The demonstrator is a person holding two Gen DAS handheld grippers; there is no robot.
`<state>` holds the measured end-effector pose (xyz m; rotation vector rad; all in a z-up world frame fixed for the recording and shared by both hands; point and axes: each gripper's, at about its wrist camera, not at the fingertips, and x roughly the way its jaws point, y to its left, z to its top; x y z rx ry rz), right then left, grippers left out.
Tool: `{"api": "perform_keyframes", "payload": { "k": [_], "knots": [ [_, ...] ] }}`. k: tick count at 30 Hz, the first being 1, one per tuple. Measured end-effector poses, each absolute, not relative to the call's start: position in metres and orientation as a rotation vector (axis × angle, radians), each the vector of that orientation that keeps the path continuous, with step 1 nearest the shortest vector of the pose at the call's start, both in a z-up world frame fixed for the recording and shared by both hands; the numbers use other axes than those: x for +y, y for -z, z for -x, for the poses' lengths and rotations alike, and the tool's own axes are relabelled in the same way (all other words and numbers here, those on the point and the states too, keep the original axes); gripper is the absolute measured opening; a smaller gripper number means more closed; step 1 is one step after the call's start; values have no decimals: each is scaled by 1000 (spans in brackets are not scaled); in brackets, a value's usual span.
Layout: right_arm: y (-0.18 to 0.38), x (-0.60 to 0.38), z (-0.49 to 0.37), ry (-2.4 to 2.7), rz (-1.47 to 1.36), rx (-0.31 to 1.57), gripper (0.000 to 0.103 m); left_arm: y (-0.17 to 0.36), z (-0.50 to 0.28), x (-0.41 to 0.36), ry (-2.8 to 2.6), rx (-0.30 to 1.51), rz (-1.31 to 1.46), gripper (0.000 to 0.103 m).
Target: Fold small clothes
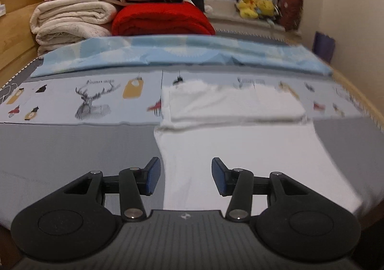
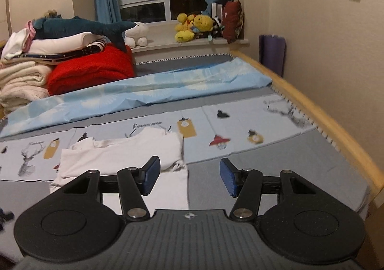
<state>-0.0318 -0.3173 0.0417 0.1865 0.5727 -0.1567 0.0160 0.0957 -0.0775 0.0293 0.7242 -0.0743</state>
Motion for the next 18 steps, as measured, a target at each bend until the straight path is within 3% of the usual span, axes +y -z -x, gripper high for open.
{"api": "perform_keyframes", "payload": {
  "k": [2, 4, 10, 18],
  "knots": [
    [-19, -328, 34, 143, -220, 568, 54, 95, -11, 102, 76, 737, -47, 45],
    [17, -342, 30, 175, -258, 630, 52, 108, -14, 109, 52, 789, -45, 33],
    [136, -370, 12, 236, -443, 935, 48, 143, -37, 149, 19, 964, 172, 33],
    [172, -373, -9, 254, -466, 1071, 50, 185, -59, 157, -47, 1176, 191, 35]
  ]
}}
